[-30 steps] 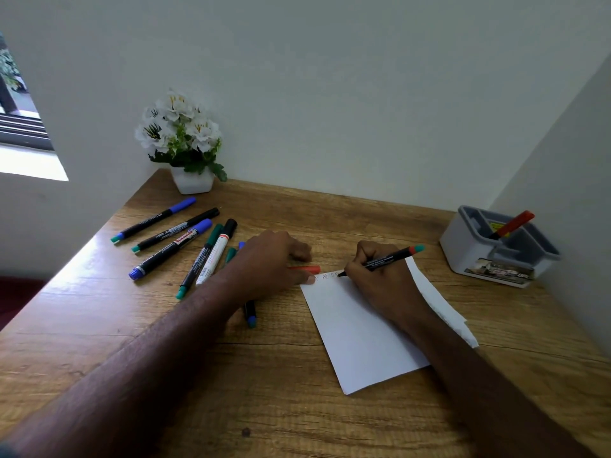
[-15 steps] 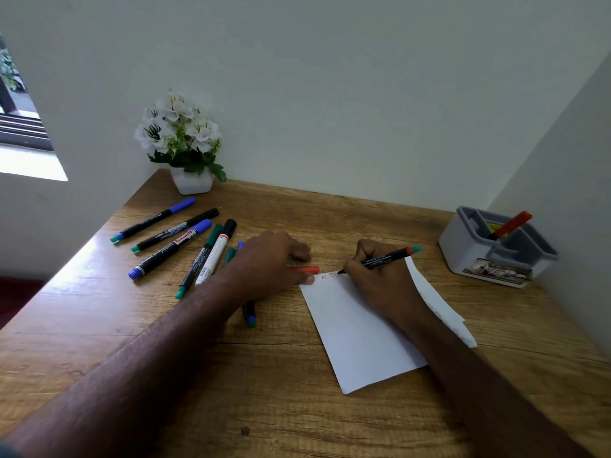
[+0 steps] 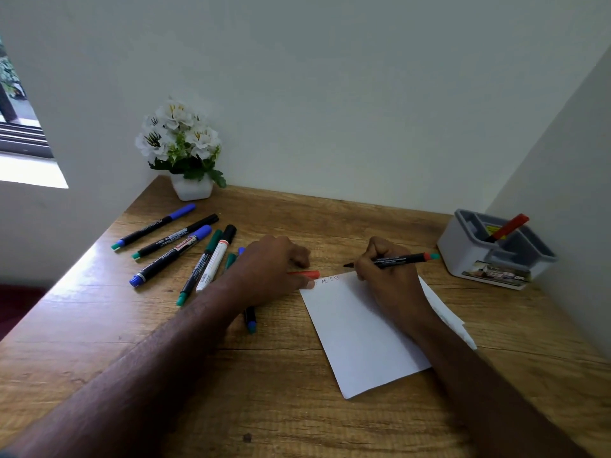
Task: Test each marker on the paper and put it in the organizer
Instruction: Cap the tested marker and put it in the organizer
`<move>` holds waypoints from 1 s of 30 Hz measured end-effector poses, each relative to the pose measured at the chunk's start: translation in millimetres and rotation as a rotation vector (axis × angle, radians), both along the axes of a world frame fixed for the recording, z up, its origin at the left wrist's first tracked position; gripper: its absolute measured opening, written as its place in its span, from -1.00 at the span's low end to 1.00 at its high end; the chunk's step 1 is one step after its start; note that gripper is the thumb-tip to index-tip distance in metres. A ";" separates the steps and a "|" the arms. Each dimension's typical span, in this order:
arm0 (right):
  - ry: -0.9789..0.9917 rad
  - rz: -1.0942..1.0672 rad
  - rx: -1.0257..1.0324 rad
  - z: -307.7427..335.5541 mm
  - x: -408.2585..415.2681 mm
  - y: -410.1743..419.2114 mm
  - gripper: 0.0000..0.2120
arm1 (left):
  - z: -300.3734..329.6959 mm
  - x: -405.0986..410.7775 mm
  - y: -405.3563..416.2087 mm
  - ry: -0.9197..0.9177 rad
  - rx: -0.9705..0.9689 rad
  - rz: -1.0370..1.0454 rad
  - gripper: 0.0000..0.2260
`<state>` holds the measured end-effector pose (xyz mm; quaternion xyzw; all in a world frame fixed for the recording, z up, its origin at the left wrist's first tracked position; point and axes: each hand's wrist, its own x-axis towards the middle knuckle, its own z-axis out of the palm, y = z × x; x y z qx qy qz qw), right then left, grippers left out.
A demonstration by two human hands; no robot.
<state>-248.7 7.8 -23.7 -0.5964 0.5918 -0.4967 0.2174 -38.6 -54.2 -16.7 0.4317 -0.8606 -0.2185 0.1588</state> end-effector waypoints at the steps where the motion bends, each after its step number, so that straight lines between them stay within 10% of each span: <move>1: -0.006 0.007 -0.021 1.5 0.3 0.9 -0.83 | 0.9 -0.6 0.3 -0.002 -0.004 -0.006 -0.64; 6: 0.166 0.084 -0.089 10.9 -2.0 4.1 -0.87 | 4.0 -2.5 2.7 0.098 -0.072 0.018 -0.78; 30: -0.203 0.331 -0.045 10.2 5.8 7.5 -0.89 | 8.2 -6.7 12.2 0.397 -0.107 -0.176 -0.86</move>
